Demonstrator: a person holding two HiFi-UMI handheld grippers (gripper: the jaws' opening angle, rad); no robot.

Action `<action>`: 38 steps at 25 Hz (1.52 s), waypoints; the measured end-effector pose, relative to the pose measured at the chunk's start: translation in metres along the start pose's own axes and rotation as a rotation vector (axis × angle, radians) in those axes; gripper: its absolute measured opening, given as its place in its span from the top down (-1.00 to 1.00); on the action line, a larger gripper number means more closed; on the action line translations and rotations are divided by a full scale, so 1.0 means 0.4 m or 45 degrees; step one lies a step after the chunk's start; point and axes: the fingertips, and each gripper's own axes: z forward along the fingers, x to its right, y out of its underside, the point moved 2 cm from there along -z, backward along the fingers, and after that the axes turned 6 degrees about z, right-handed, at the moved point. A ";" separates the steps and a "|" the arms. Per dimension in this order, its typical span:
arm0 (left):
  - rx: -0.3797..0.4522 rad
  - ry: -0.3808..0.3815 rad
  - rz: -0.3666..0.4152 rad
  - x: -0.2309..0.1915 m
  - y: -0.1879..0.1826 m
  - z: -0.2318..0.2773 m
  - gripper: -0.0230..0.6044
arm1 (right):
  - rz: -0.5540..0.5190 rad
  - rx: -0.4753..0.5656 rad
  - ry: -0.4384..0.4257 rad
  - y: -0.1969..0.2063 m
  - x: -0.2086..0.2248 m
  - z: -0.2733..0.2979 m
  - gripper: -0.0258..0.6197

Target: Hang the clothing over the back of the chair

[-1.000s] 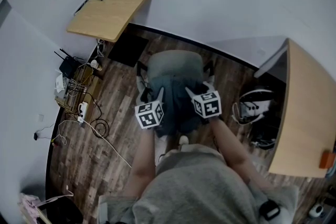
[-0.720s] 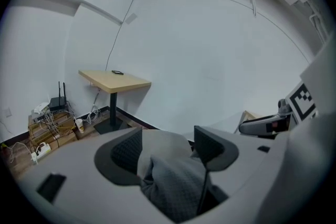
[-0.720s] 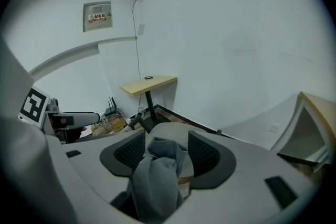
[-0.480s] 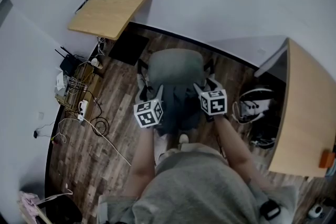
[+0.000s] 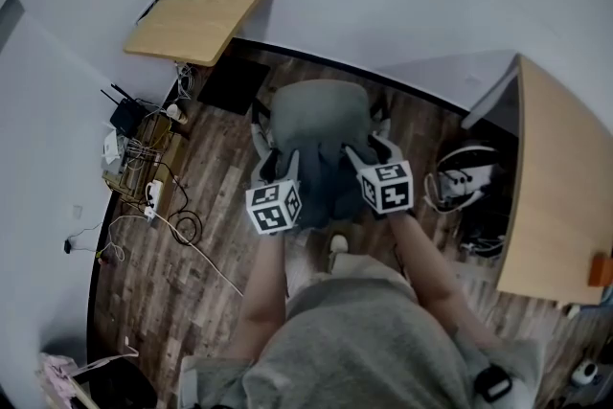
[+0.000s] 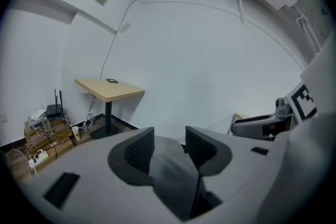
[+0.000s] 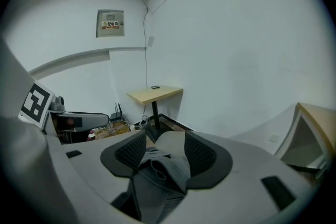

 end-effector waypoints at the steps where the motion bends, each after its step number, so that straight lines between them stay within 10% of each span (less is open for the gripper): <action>1: 0.017 -0.018 0.005 0.001 -0.003 -0.018 0.42 | -0.001 0.011 0.001 0.002 -0.011 -0.015 0.22; 4: 0.054 -0.059 0.030 0.006 -0.010 -0.077 0.91 | -0.001 0.051 0.036 0.012 -0.045 -0.064 0.55; 8: 0.081 -0.026 0.057 0.023 -0.010 -0.154 0.93 | -0.012 0.109 0.091 0.024 -0.095 -0.127 0.90; 38: 0.146 -0.008 0.084 0.120 0.136 -0.646 0.93 | -0.041 0.314 0.037 0.204 -0.363 -0.545 0.92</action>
